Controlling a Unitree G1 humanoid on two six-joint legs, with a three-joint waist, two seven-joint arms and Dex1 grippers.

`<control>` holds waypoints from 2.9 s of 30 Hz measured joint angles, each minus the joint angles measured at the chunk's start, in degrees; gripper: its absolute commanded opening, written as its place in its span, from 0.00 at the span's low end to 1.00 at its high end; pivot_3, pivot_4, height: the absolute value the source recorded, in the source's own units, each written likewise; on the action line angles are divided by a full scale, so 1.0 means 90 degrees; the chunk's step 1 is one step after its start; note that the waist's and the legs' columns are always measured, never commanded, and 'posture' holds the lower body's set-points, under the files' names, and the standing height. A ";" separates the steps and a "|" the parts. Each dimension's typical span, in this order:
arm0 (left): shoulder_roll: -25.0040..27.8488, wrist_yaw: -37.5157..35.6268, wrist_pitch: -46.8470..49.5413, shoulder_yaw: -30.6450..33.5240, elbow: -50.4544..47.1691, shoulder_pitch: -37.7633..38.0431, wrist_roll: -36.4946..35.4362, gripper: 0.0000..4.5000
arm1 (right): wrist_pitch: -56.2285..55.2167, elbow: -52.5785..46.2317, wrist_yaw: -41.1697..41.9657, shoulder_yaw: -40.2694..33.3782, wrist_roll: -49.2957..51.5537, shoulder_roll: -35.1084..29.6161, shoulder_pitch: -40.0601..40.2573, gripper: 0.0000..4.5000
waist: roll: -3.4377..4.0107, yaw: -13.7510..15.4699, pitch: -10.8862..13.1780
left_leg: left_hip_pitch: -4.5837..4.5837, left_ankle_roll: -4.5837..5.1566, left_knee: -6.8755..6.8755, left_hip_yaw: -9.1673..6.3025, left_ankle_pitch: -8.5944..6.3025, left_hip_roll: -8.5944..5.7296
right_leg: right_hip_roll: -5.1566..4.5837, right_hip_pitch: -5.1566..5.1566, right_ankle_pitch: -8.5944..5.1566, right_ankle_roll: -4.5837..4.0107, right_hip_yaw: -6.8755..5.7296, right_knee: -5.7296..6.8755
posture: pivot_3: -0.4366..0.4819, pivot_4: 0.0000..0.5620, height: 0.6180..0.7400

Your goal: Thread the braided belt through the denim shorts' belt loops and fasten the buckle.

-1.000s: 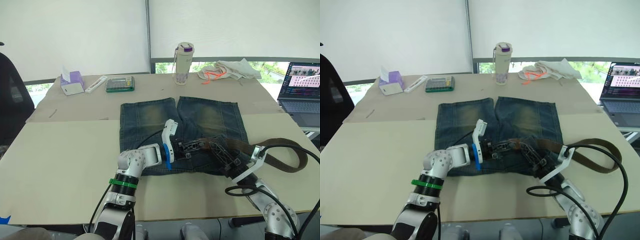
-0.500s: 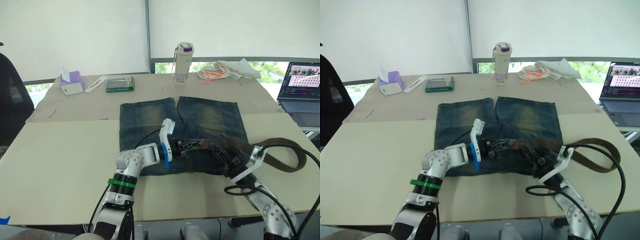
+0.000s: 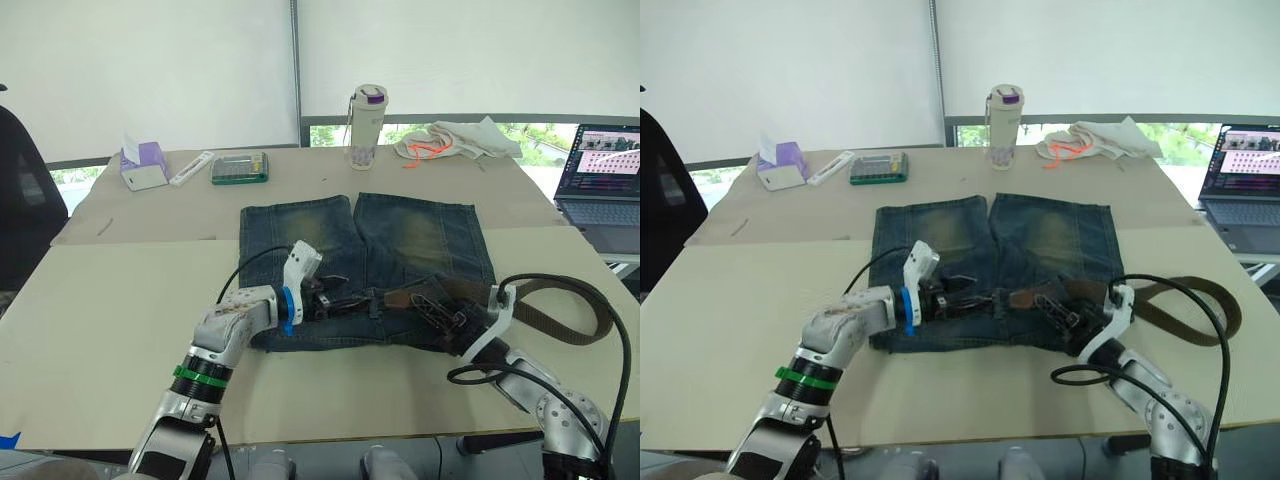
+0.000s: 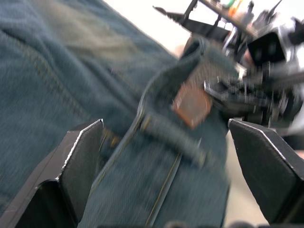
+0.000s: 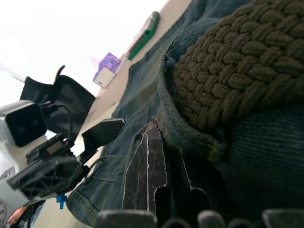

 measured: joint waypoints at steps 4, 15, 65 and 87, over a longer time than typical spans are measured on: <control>-0.0109 -0.0068 -0.0223 -0.0191 0.0000 0.0085 0.0150 0.99 | 0.0123 -0.0015 -0.0135 -0.0134 0.0536 0.0066 -0.0071 0.00 | -0.0001 0.0021 0.0001 | -0.0005 0.0001 0.0000 -0.0002 0.0000 0.0004 | -0.0005 0.0002 0.0000 0.0000 -0.0002 -0.0008 | 0.48 0.27 1.00; -0.0321 -0.0044 -0.0237 -0.0226 0.0000 0.0126 0.0187 0.99 | 0.0583 -0.0382 0.0029 0.0391 0.0496 -0.0370 0.0302 0.00 | -0.0004 -0.0035 0.0002 | -0.0003 0.0003 -0.0001 0.0003 -0.0002 0.0011 | 0.0011 0.0002 -0.0001 0.0003 -0.0005 -0.0006 | 0.48 0.27 1.00; -0.0629 0.0146 -0.0426 -0.0034 0.0092 0.0219 0.0345 0.99 | 0.1204 0.0538 -0.0172 0.0136 0.0284 -0.0529 -0.0770 0.00 | -0.0007 -0.0019 0.0006 | -0.0004 0.0021 -0.0003 0.0004 -0.0007 0.0012 | 0.0012 0.0005 0.0010 -0.0011 -0.0005 -0.0023 | 0.48 0.27 1.00; -0.0786 0.0418 -0.1199 0.0169 0.0285 0.0298 0.0490 0.99 | 0.0948 0.0789 -0.1055 -0.0378 0.0791 0.0264 -0.0830 0.00 | -0.0007 0.0006 0.0005 | -0.0003 0.0021 -0.0003 0.0005 -0.0007 0.0009 | 0.0009 0.0004 0.0011 -0.0011 -0.0005 -0.0022 | 0.48 0.27 1.00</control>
